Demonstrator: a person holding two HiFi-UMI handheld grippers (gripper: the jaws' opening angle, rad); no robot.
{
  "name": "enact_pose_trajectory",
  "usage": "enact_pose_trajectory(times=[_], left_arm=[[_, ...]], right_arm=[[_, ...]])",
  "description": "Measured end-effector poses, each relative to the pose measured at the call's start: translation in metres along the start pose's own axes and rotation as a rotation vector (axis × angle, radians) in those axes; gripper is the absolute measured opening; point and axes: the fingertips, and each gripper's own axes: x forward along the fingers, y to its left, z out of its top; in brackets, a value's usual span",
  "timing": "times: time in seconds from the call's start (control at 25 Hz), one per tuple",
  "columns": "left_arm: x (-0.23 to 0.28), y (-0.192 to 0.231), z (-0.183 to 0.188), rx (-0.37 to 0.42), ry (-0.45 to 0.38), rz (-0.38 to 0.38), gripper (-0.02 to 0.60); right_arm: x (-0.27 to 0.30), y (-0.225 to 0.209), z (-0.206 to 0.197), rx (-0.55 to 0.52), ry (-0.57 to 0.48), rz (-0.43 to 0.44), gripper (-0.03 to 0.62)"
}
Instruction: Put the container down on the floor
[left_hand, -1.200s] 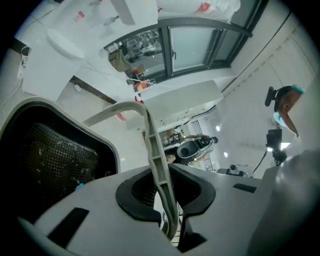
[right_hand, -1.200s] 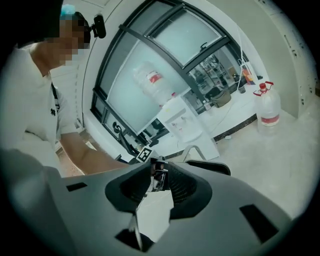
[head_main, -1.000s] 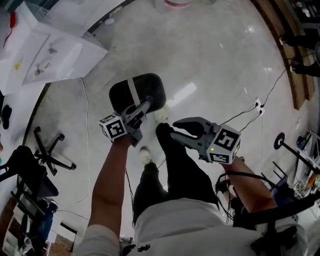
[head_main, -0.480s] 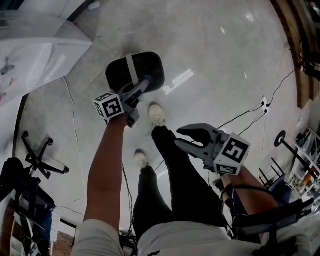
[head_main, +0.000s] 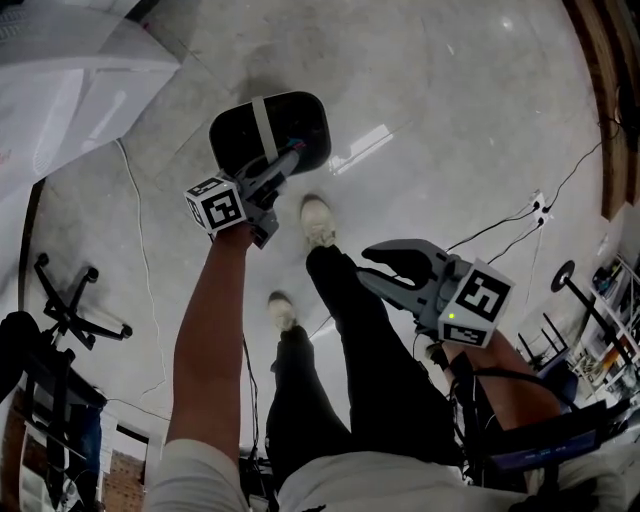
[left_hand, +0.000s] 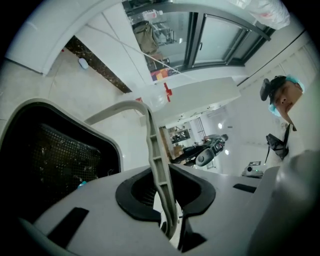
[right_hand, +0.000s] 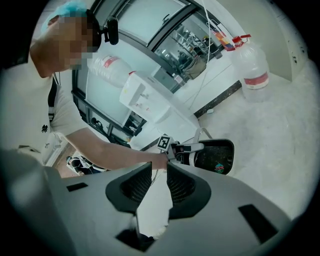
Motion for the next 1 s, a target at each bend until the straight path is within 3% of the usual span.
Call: enact_pose_trajectory(times=[0.24, 0.4, 0.72, 1.0], left_arm=[[-0.0040, 0.0010, -0.0002, 0.007, -0.009, 0.001, 0.060], [-0.0033, 0.0001, -0.0007, 0.000, 0.001, -0.005, 0.122], [-0.0044, 0.0054, -0.0030, -0.006, 0.006, 0.023, 0.188], [-0.0086, 0.0062, -0.0073, -0.001, 0.014, 0.036, 0.210]], right_arm=[[0.0063, 0.0036, -0.0045, 0.003, 0.008, 0.017, 0.092], [0.0062, 0.0038, -0.0049, 0.006, 0.003, 0.016, 0.092], [0.0067, 0.0026, -0.0047, 0.004, -0.003, 0.022, 0.091], [0.0081, 0.0049, -0.0065, 0.006, 0.001, 0.025, 0.091]])
